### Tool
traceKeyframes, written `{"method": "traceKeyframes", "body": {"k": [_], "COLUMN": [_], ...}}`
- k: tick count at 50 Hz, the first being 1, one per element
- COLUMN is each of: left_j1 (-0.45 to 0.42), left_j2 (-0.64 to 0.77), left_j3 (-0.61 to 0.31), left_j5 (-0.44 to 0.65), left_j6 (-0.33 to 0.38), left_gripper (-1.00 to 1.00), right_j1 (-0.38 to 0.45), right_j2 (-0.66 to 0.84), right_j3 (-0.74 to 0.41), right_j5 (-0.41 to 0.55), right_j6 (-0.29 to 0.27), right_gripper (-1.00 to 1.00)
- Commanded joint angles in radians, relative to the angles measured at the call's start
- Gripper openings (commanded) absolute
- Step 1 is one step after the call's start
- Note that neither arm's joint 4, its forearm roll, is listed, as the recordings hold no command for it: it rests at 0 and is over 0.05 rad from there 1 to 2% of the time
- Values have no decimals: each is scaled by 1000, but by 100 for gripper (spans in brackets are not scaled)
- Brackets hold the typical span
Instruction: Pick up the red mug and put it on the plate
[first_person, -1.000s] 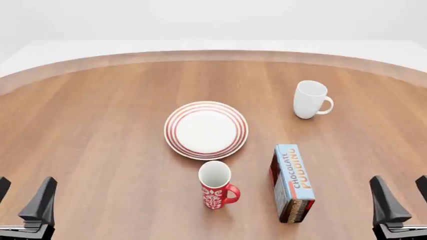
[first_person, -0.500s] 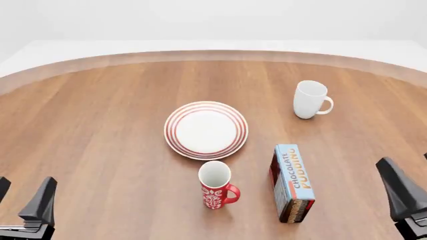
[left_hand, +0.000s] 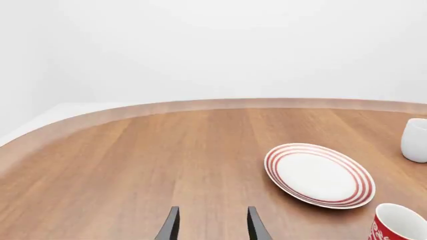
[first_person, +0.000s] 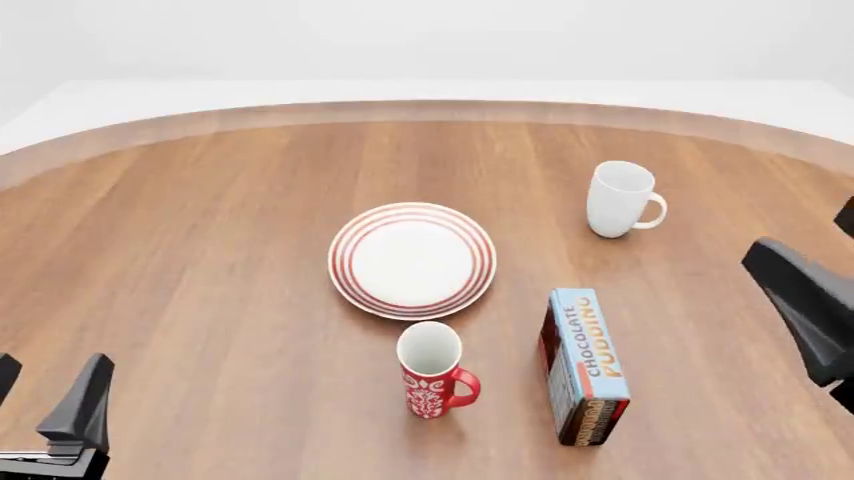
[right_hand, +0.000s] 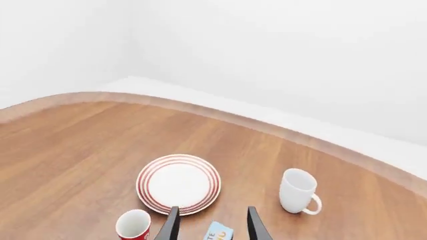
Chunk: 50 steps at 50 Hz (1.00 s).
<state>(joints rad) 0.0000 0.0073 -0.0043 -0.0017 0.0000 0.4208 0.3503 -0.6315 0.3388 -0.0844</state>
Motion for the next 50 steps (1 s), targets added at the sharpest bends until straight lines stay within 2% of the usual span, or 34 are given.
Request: {"method": "traceKeyframes", "body": {"k": [1,10,25,34,41,50], "left_j1": [0,0,0,0,0,0], "left_j2": [0,0,0,0,0,0], "left_j3": [0,0,0,0,0,0], "left_j5": [0,0,0,0,0,0], "left_j6": [0,0,0,0,0,0], "left_gripper": [100,100,100,100,100,100], "right_j1": [88,164,187,213,215,240], "right_j2": [135,256,370,429,442,477], "right_j3": [-111,-178,-227,-218,-199,-171], "right_j5": [62,111,149,165,156,129], "right_j6": [-55,-105,-124,-112,-121,-99], "right_gripper": [100,100,100,100,100,100]}}
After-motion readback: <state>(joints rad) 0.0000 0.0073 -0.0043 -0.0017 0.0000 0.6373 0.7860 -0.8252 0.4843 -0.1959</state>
